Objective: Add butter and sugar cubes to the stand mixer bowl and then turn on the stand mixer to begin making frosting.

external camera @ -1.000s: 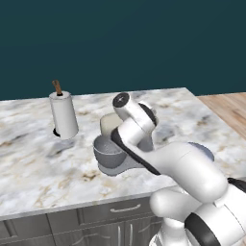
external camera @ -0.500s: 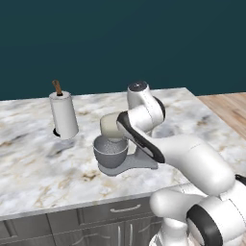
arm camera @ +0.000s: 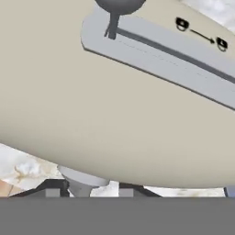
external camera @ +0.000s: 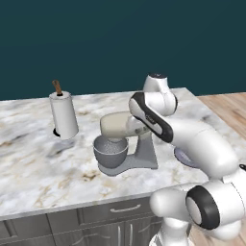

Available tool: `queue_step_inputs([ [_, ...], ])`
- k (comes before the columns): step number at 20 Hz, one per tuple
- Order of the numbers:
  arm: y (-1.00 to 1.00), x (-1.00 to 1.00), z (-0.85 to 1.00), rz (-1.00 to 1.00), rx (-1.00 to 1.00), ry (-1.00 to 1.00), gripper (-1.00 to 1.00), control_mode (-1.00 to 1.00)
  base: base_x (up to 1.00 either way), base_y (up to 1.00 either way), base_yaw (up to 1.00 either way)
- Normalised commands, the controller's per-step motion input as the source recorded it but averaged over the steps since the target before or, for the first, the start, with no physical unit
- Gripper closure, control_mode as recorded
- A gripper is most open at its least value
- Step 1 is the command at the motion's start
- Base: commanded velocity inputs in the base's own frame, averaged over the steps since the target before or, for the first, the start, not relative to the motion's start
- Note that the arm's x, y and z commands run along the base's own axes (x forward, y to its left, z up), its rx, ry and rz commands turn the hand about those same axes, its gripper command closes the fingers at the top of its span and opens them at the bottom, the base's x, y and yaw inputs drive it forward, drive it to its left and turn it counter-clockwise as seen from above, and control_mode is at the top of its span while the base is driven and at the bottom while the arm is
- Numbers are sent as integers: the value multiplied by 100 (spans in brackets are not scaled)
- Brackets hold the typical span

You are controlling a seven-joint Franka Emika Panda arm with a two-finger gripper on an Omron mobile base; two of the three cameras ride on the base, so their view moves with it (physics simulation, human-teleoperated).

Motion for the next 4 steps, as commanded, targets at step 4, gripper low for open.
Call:
queue_step_inputs([
  [4,-44,0,-10,0,24,20,100,-100,0,0,0],
])
